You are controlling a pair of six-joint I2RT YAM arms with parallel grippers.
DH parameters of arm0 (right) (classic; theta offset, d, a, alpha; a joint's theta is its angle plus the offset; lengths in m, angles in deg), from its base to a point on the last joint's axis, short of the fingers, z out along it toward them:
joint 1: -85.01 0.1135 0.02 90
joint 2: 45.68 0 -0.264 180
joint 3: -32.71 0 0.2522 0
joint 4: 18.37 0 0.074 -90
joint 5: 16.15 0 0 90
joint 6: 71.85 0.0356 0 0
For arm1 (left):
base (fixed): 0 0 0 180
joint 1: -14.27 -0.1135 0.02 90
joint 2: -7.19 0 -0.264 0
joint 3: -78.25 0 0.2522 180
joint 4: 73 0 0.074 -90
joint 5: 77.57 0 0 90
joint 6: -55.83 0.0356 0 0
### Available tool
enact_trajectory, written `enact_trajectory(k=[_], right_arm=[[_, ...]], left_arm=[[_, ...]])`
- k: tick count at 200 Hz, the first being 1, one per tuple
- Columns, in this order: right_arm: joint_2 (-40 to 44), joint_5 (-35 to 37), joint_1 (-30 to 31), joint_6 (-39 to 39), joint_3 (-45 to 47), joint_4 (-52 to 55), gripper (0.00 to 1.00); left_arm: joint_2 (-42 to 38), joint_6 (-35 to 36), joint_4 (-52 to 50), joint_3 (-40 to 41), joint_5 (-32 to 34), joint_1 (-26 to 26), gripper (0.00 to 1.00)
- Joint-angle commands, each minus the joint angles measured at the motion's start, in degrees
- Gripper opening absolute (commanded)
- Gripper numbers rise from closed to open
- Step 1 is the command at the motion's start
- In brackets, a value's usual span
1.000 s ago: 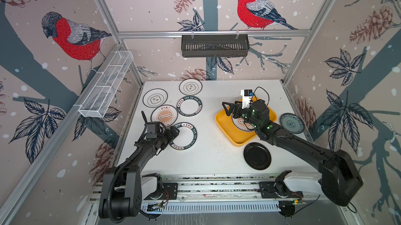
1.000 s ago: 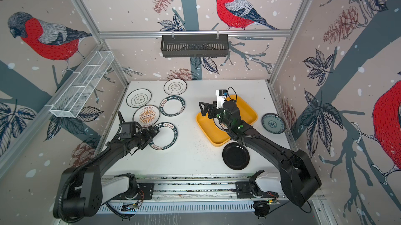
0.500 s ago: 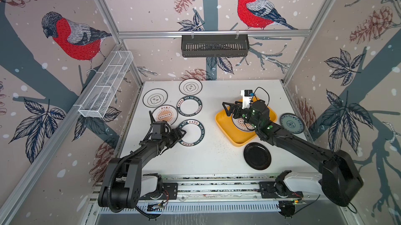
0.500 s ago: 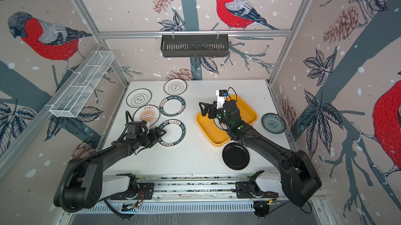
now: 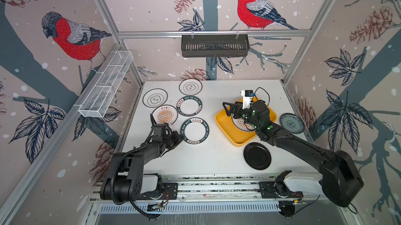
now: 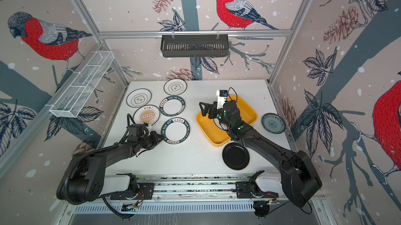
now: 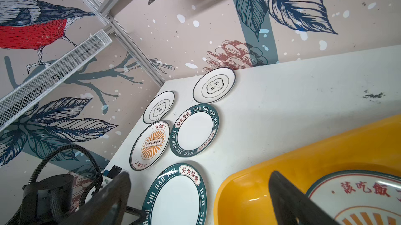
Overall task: Place the plates into the plastic bin on the countertop
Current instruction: Pick up the plate from the center of the table.
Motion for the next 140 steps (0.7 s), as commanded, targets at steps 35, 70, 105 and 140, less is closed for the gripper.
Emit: enact_trajectory(k=[35, 70, 105, 140], right_arm=[[-0.2, 0.6, 0.6, 0.0, -0.3, -1.9, 1.0], [-0.2, 0.2, 0.6, -0.5, -0.3, -1.9, 1.0], [-0.2, -0.1, 0.6, -0.9, -0.3, -1.8, 1.0], [-0.3, -0.1, 0.6, -1.1, -0.3, -1.9, 1.0]], left_arm=[[1.2, -4.9, 9.3, 2.4, -2.2, 0.1, 0.0], [1.3, -6.6, 11.4, 2.1, -3.8, 0.1, 0.0], [-1.2, -6.5, 8.9, 0.2, -3.6, 0.1, 0.0], [-4.9, -4.5, 2.6, -2.9, -2.1, 0.1, 0.0]])
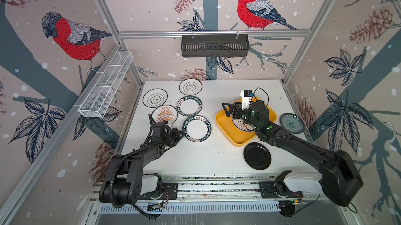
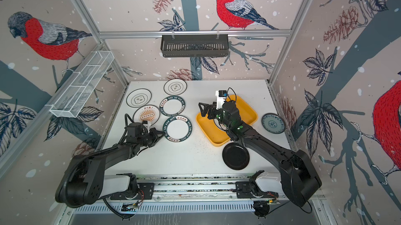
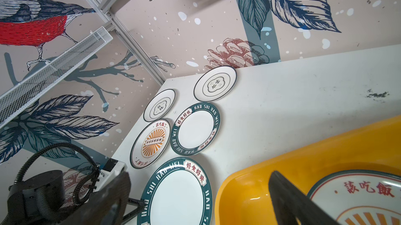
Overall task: Place the plates into the plastic bin on the countertop
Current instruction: Pick up the plate from the center of the table, then place the plate in the plastic bin.
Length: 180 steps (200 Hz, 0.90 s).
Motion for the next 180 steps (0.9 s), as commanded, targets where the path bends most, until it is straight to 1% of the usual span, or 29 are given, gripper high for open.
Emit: enact_trajectory(k=[1, 22, 63, 87, 180], right_arm=[[0.0, 0.0, 0.1, -0.8, -0.3, -1.9, 1.0], [0.1, 0.0, 0.1, -0.8, -0.3, -1.9, 1.0], [-0.8, 0.2, 0.1, -0.4, -0.8, -1.8, 1.0], [-1.7, 0.3, 0.1, -0.2, -1.9, -1.2, 1.0], [-1.0, 0.9, 0.1, -0.2, -1.9, -1.0, 1.0]], left_arm=[[-2.0, 1.1, -3.1, -2.2, 0.6, 0.1, 0.0], [-4.0, 2.5, -6.9, -4.0, 1.4, 0.1, 0.0], [-6.5, 3.5, -10.6, -6.8, 1.9, 0.1, 0.0], [-7.9, 3.5, -11.3, -8.0, 2.2, -0.1, 0.0], [-8.0, 3.1, -11.2, -11.5, 0.0, -0.2, 0.0]])
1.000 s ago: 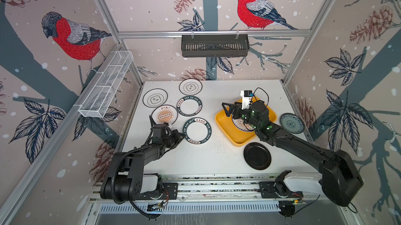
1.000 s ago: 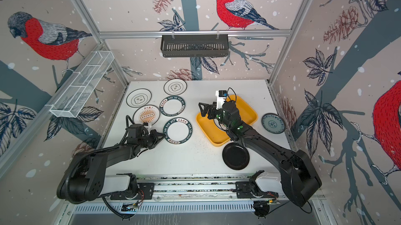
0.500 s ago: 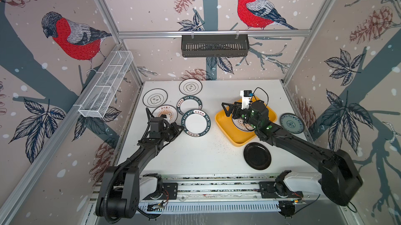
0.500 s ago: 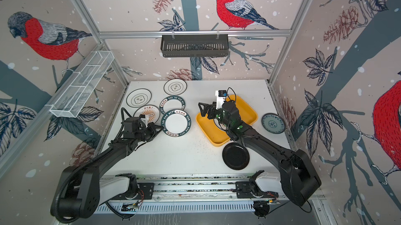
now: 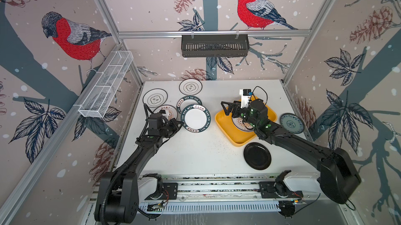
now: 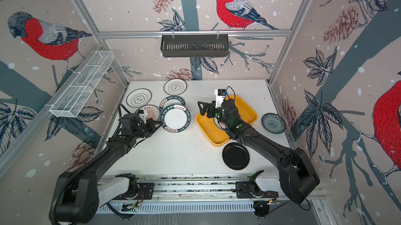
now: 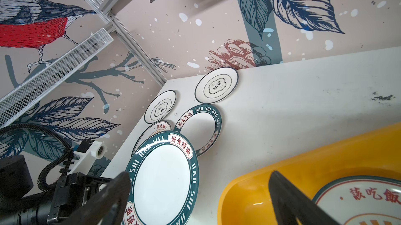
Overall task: Place the plates into the plastic bin on the countertop
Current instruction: Place the plate in the plastic bin.
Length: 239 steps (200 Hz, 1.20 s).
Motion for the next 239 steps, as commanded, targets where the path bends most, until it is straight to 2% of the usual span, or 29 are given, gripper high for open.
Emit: enact_trajectory(k=[1, 167, 216, 239], right_arm=[[0.5, 0.9, 0.0, -0.4, -0.3, -1.0, 1.0], [4.5, 4.9, -1.1, 1.9, 1.7, 0.8, 1.0], [5.3, 6.8, -2.3, 1.9, 1.5, 2.3, 1.0], [6.2, 7.4, -3.6, 1.9, 1.8, 2.9, 1.0]], left_arm=[[0.1, -0.1, 1.1, -1.4, -1.6, -0.1, 0.0], [1.6, -4.5, 8.8, -3.1, -6.3, 0.0, 0.0], [3.6, -4.6, 8.5, -4.9, -6.6, 1.2, 0.0], [4.8, -5.3, 9.6, -6.1, -6.2, 3.5, 0.0]])
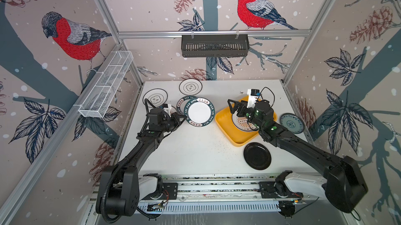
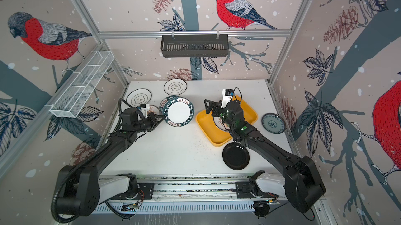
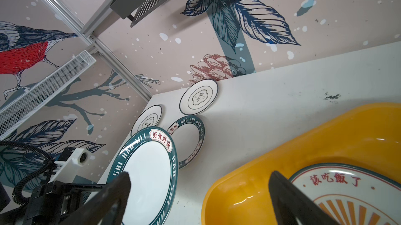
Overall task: Place the plates into the plastic bin on the countertop
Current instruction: Place the plate in the plastic bin.
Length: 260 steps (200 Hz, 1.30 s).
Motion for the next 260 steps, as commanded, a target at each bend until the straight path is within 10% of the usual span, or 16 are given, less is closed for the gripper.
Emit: enact_trajectory(k=[1, 143, 209, 260], right_arm=[[0.9, 1.6, -1.0, 0.2, 0.0, 0.2, 1.0], [15.0, 9.1, -7.6, -3.8, -0.4, 20.8, 1.0], [25.3, 11.7, -6.0, 5.5, 8.0, 21.2, 1.0], [27.3, 14.4, -5.9, -4.0, 7.4, 21.1, 1.0]], left_arm=[[0.9, -1.4, 4.5, -1.5, -1.2, 2.0, 0.0], [22.6, -7.3, 18.1, -13.8, -2.1, 17.1, 0.0], [27.0, -2.0, 7.5, -23.1, -1.8, 19.3, 0.0], [30.4, -4.0, 9.2, -26.2, 3.2, 23.0, 0.0]])
